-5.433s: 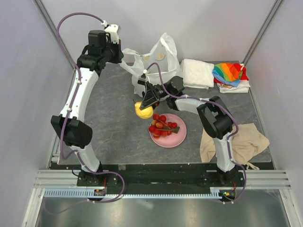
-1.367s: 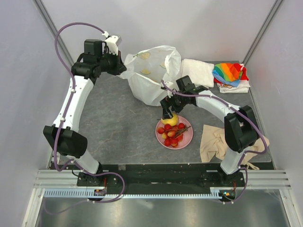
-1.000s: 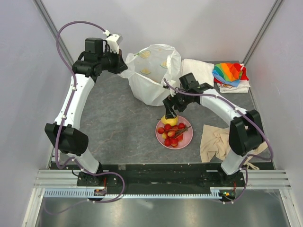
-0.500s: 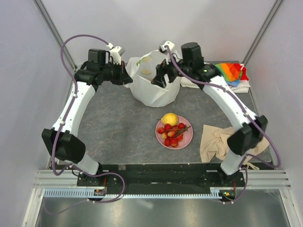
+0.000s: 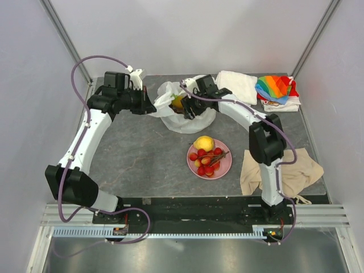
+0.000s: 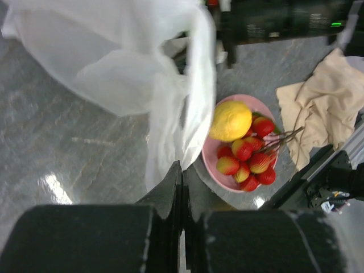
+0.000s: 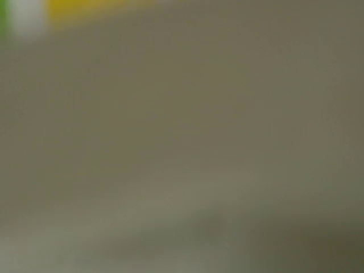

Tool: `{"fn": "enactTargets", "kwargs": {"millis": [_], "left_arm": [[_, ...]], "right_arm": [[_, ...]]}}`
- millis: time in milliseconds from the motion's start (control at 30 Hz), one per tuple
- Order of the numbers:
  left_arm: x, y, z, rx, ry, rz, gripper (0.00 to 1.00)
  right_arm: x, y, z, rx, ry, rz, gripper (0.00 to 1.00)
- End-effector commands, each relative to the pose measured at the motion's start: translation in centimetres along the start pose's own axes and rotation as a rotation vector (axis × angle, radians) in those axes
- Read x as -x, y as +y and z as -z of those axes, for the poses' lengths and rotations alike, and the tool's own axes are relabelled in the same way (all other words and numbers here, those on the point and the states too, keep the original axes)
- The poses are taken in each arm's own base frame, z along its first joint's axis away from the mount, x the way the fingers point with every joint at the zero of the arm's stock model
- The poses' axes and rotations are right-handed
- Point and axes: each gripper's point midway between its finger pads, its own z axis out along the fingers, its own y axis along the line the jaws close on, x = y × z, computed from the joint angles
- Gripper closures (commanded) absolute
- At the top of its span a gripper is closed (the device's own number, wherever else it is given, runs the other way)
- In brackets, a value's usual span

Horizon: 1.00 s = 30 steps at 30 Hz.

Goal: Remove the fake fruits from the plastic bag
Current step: Take out the fake fruit from the plastic bag.

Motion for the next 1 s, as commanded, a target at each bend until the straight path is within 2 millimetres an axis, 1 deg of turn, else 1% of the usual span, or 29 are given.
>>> {"fn": "enactTargets", "kwargs": {"millis": [0, 33, 67, 100, 133, 200, 233, 267, 333, 367, 400, 433, 467, 533, 567, 667, 700, 733, 767, 800, 867, 933, 967], "left_arm": [[-3.3, 1.4, 0.3, 0.046, 0.066, 0.049, 0.98], [-3.8, 1.3, 0.2, 0.035, 0.078, 0.055, 0.98], [-4.2, 1.3, 0.0, 0.030, 0.089, 0.066, 0.98], [-5.2, 1.5, -0.3, 0.028, 0.111, 0.083, 0.98], [-5.3, 1.6, -0.6, 0.027, 0.112, 0.095, 0.98], [-5.8, 1.7, -1.0, 0.017, 0.122, 0.106, 0.98], [-5.8, 1.9, -1.3, 0.017, 0.128, 0.106, 0.99], [-5.9, 1.9, -1.4, 0.016, 0.133, 0.107, 0.99], [-5.9, 2.2, -1.6, 0.019, 0.142, 0.096, 0.98], [-6.1, 2.4, -1.9, 0.024, 0.151, 0.098, 0.98], [-6.4, 2.7, -2.0, 0.033, 0.160, 0.101, 0.98], [-6.3, 2.9, -2.0, 0.043, 0.158, 0.100, 0.98], [-6.2, 2.8, -1.7, 0.048, 0.150, 0.096, 0.98], [-6.2, 2.9, -1.3, 0.059, 0.140, 0.084, 0.98], [-6.0, 2.9, -1.0, 0.066, 0.131, 0.078, 0.98], [-6.1, 3.1, -0.9, 0.079, 0.126, 0.064, 0.99], [-6.1, 3.1, -0.7, 0.083, 0.123, 0.063, 0.98], [-6.2, 3.2, -0.7, 0.086, 0.125, 0.064, 0.98], [-6.6, 3.3, -0.7, 0.086, 0.132, 0.068, 0.98], [-6.6, 3.3, -0.7, 0.087, 0.128, 0.069, 0.98], [-6.9, 3.3, -0.8, 0.084, 0.134, 0.078, 0.98], [-6.9, 3.3, -1.0, 0.078, 0.134, 0.080, 0.98], [-6.8, 3.3, -1.1, 0.074, 0.134, 0.080, 0.98]], "right_arm": [[0.0, 3.9, 7.2, 0.030, -0.059, 0.119, 0.31], [-0.2, 4.6, 7.8, 0.043, -0.063, 0.128, 0.31], [-1.0, 5.3, 8.1, 0.057, -0.052, 0.134, 0.30], [-0.3, 5.6, 9.0, 0.061, -0.082, 0.143, 0.28], [0.4, 5.6, 9.2, 0.054, -0.106, 0.145, 0.27], [1.8, 5.2, 9.0, 0.034, -0.137, 0.141, 0.26], [2.4, 5.0, 8.6, 0.031, -0.150, 0.138, 0.26], [3.4, 4.6, 7.7, 0.027, -0.160, 0.135, 0.26], [4.4, 3.9, 6.5, 0.010, -0.171, 0.121, 0.26], [5.0, 3.5, 5.3, 0.007, -0.173, 0.123, 0.27], [5.1, 3.1, 4.5, 0.000, -0.172, 0.122, 0.29], [5.5, 2.3, 3.9, -0.030, -0.179, 0.119, 0.29], [5.6, 1.7, 2.8, -0.037, -0.178, 0.109, 0.30], [5.9, 0.5, 1.9, -0.073, -0.177, 0.098, 0.32], [5.9, -0.2, 1.2, -0.087, -0.173, 0.091, 0.34], [5.8, -1.4, 0.0, -0.112, -0.169, 0.084, 0.39], [5.9, -1.5, -0.1, -0.107, -0.173, 0.079, 0.40], [6.5, -1.4, -0.1, -0.102, -0.188, 0.078, 0.41], [6.4, -1.6, -0.2, -0.106, -0.190, 0.073, 0.41], [6.9, -1.6, -0.2, -0.109, -0.206, 0.069, 0.41], [6.8, -1.7, -0.8, -0.108, -0.208, 0.065, 0.42], [6.5, -1.9, -2.1, -0.105, -0.203, 0.072, 0.40], [6.3, -2.2, -2.8, -0.117, -0.196, 0.072, 0.36]]}}
